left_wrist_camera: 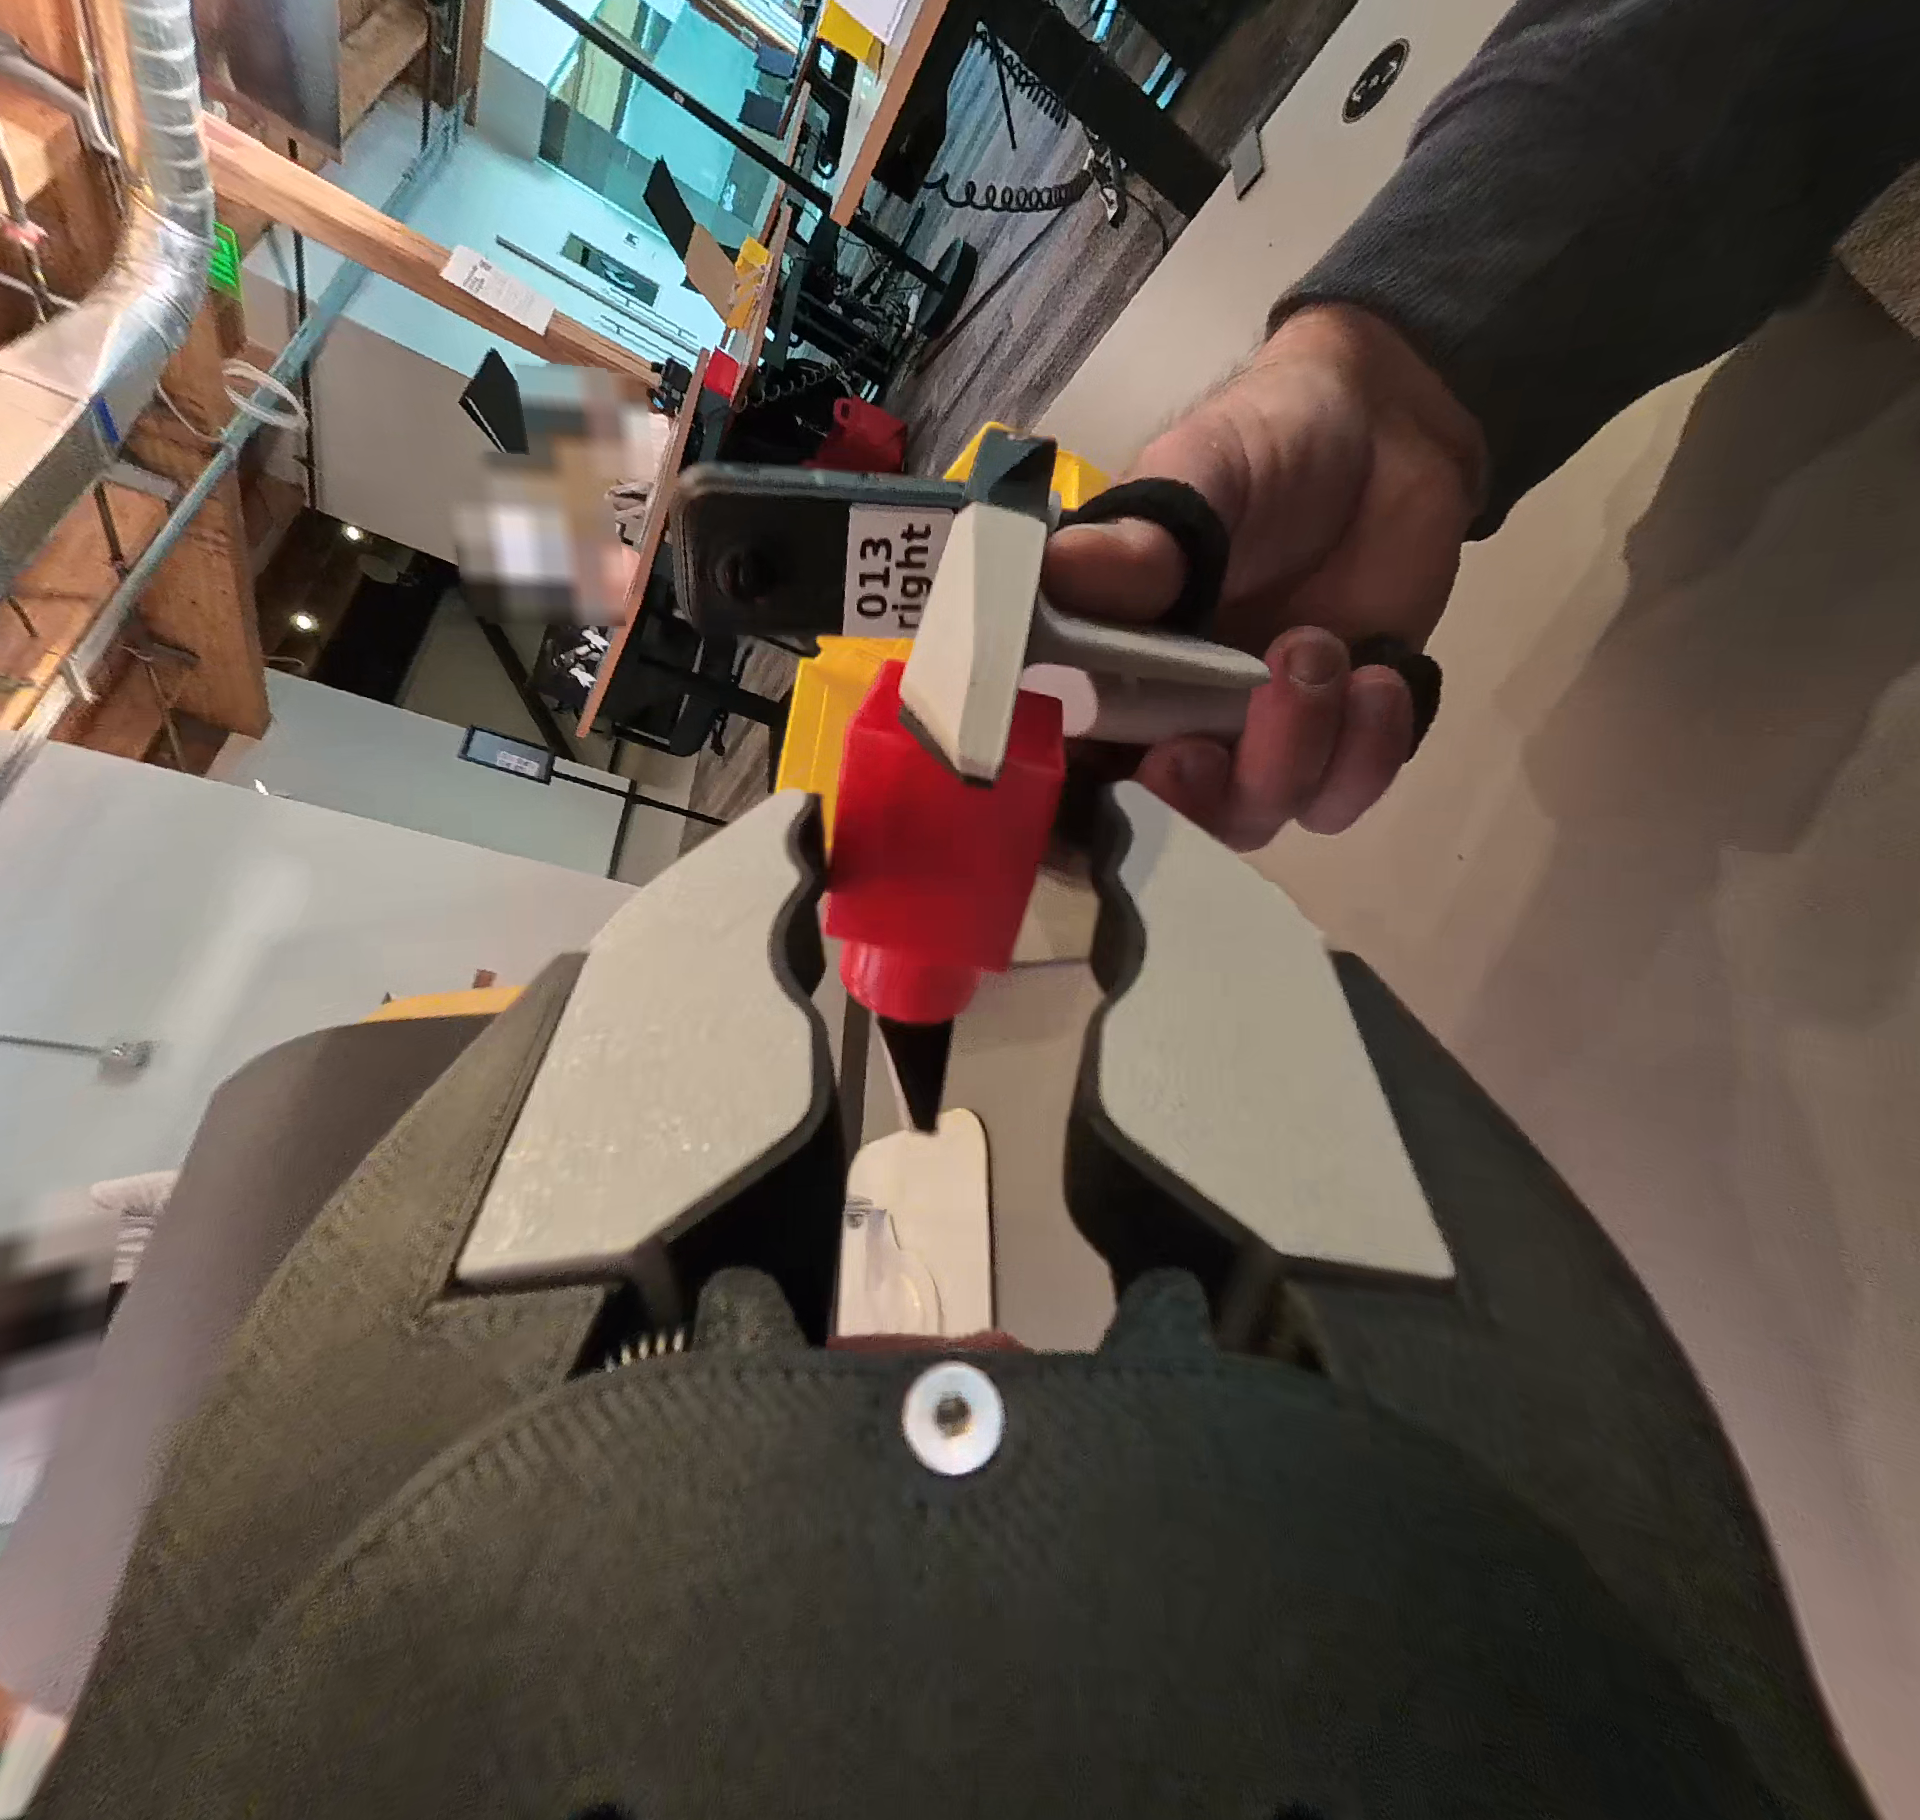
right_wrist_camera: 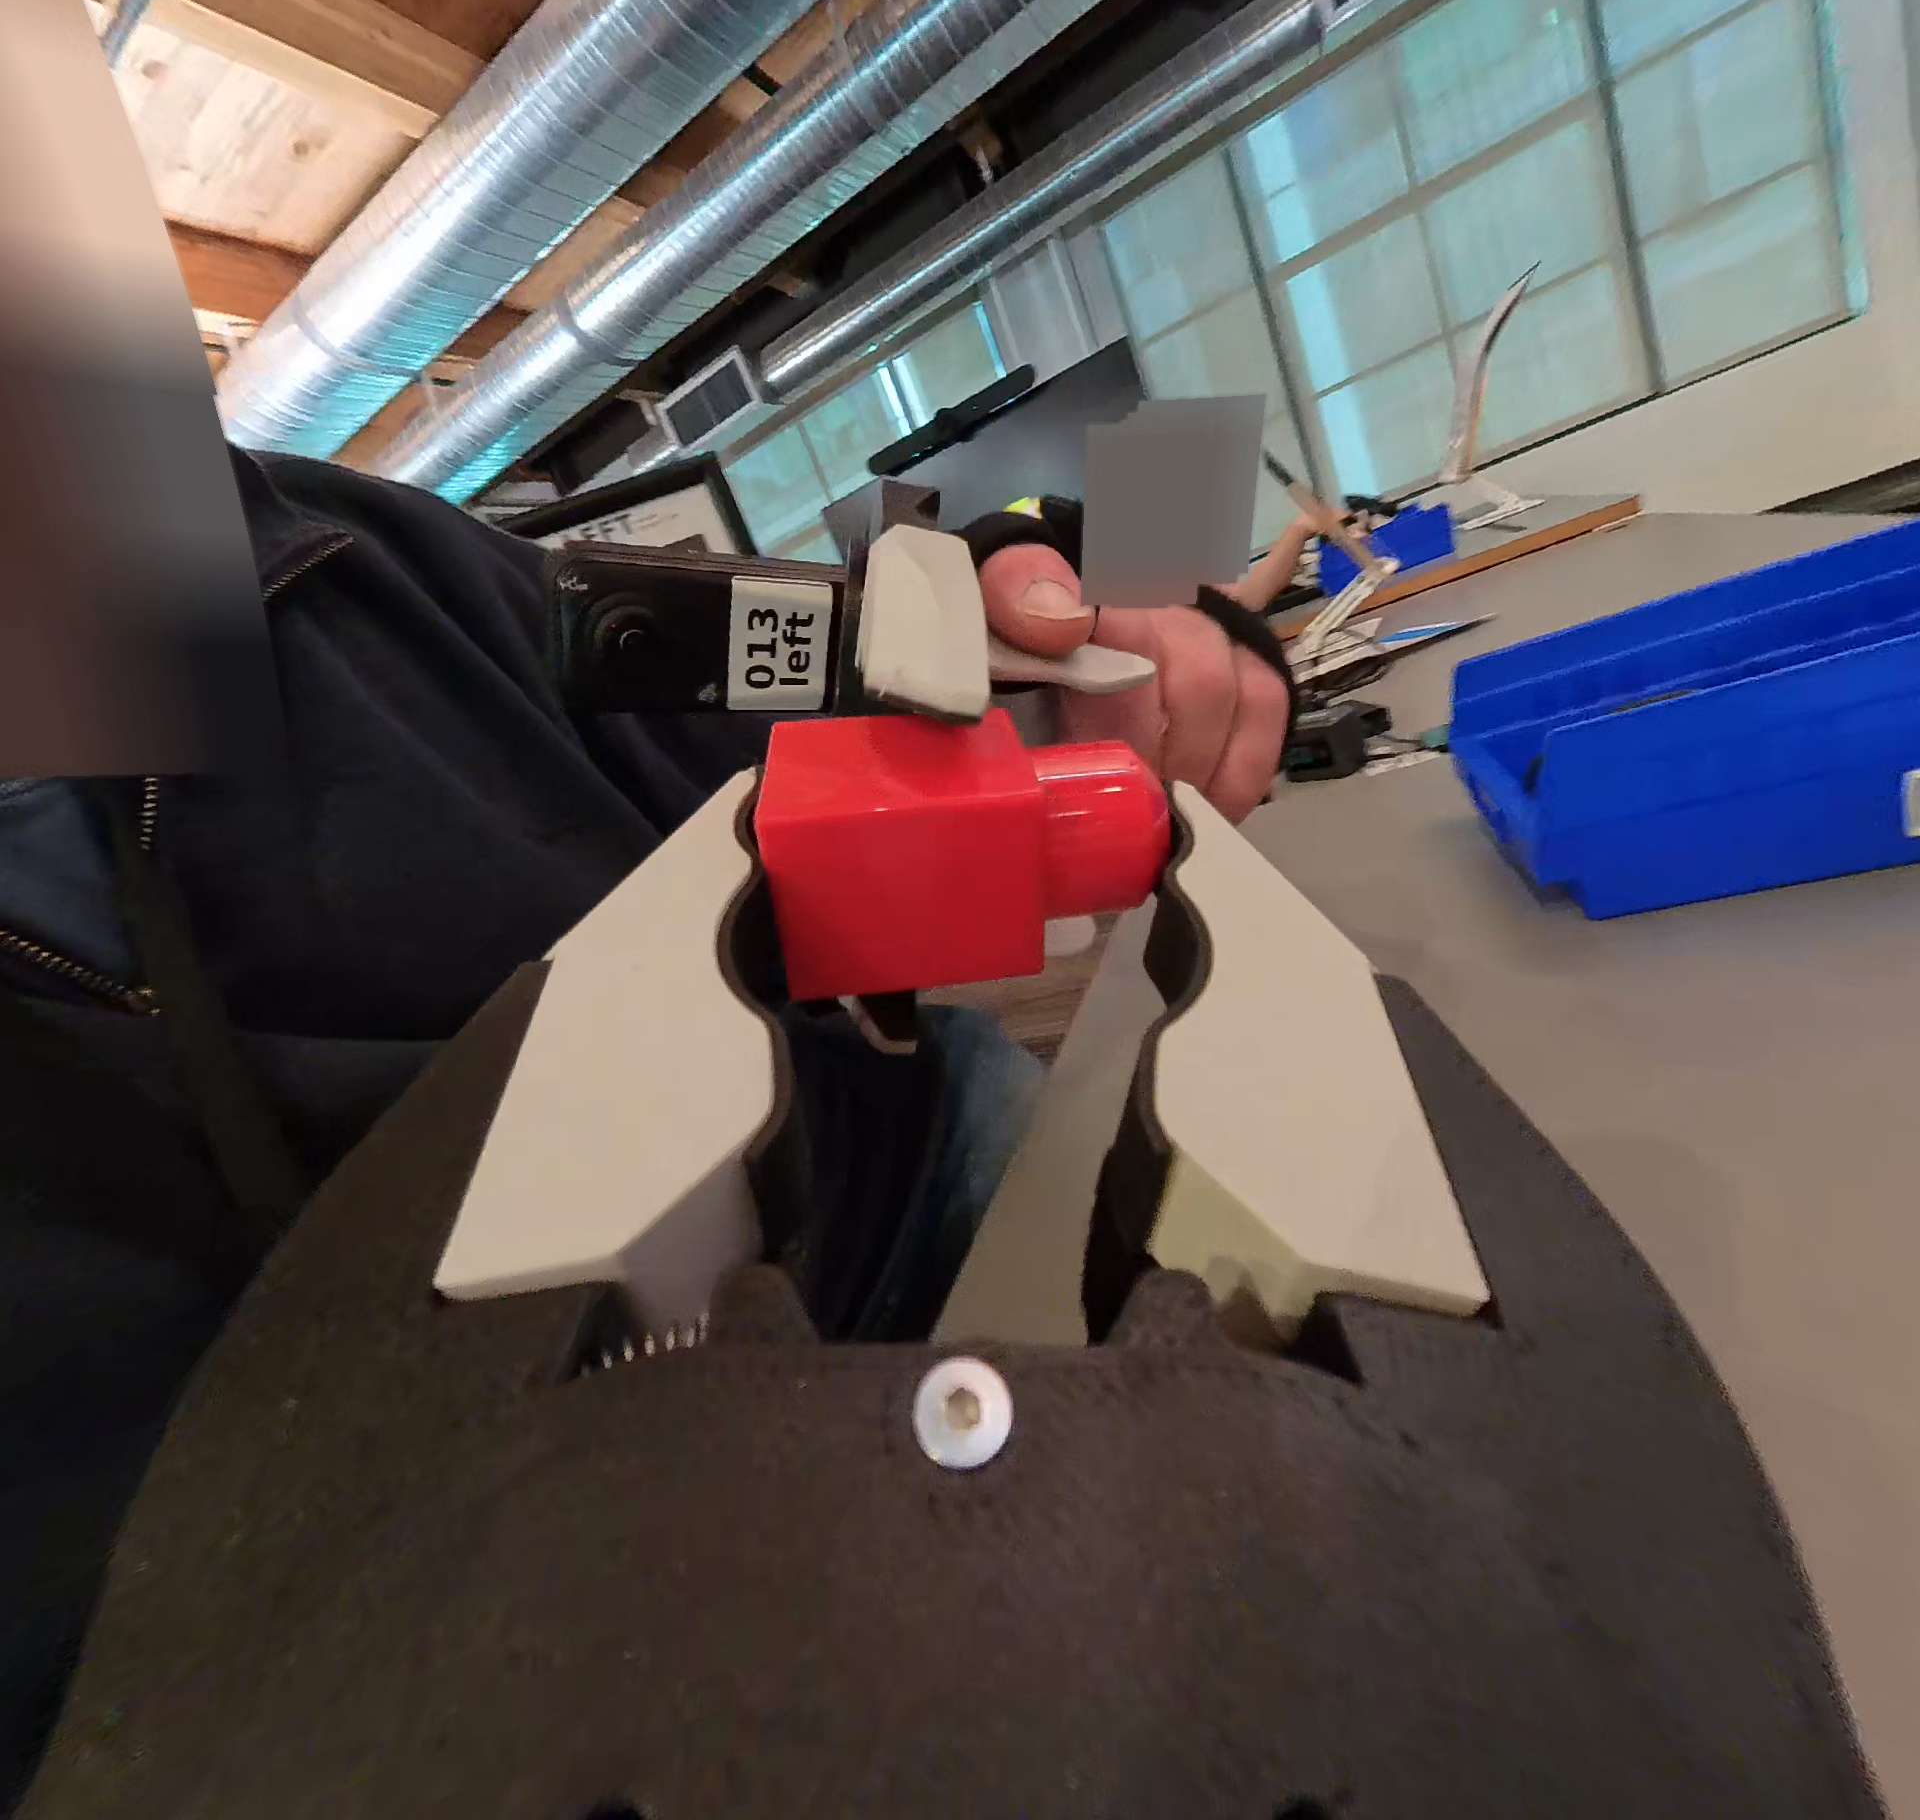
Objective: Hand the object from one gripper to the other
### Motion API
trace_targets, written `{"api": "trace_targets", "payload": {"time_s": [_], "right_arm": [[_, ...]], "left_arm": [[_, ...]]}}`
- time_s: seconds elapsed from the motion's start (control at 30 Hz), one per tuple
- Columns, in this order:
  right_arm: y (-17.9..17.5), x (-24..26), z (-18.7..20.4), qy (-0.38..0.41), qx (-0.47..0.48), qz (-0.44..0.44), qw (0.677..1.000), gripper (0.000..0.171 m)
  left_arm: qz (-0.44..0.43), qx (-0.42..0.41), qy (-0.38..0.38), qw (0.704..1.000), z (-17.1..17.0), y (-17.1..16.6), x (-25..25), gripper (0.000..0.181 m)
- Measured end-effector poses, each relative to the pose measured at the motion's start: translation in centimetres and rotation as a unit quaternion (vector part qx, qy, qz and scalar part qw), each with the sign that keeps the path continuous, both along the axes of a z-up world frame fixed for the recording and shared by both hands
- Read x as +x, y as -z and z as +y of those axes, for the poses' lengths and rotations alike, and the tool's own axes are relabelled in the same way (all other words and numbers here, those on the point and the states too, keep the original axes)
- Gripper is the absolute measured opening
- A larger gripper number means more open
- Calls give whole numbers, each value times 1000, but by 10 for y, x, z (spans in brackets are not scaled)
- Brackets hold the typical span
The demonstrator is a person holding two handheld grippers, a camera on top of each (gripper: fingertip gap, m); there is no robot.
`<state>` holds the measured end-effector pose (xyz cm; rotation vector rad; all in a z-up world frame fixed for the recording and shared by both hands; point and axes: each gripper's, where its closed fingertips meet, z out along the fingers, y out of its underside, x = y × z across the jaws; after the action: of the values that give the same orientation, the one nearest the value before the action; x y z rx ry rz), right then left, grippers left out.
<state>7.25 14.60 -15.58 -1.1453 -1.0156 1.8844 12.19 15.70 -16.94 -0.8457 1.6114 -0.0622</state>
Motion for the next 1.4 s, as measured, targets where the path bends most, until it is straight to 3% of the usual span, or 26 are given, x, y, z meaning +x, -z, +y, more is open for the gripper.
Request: {"api": "trace_targets", "payload": {"time_s": [0.07,0.2,0.37,0.5,0.6,0.73,0.9,1.03,1.13,1.23,1.33,1.4], "right_arm": [[0,4,5,25,23,-8,999,69],[0,12,10,59,66,-21,996,70],[12,11,9,100,162,-78,979,69],[15,12,12,133,230,-99,959,69],[19,12,13,155,287,-117,938,69],[25,11,13,179,368,-142,901,69],[34,6,13,206,466,-174,842,70],[35,3,12,221,501,-180,817,70],[32,3,9,223,506,-171,815,70],[32,3,11,236,522,-180,800,70],[34,3,16,251,526,-200,788,77],[36,7,20,257,508,-217,793,86]], "left_arm": [[-13,-39,3,999,-2,0,-4,60],[-64,-140,11,988,-5,-6,-17,63],[-139,-310,-8,940,7,-8,-29,65],[-186,-478,-3,859,11,1,-27,77],[-205,-619,34,758,6,9,-21,93],[-222,-701,79,673,0,7,-13,91],[-221,-757,125,602,-9,4,0,78],[-213,-770,143,584,-15,6,7,58],[-213,-767,143,589,-18,8,9,39],[-218,-763,143,592,-18,7,8,37],[-223,-744,128,616,-14,7,6,36],[-235,-713,110,652,-8,5,2,36]]}}
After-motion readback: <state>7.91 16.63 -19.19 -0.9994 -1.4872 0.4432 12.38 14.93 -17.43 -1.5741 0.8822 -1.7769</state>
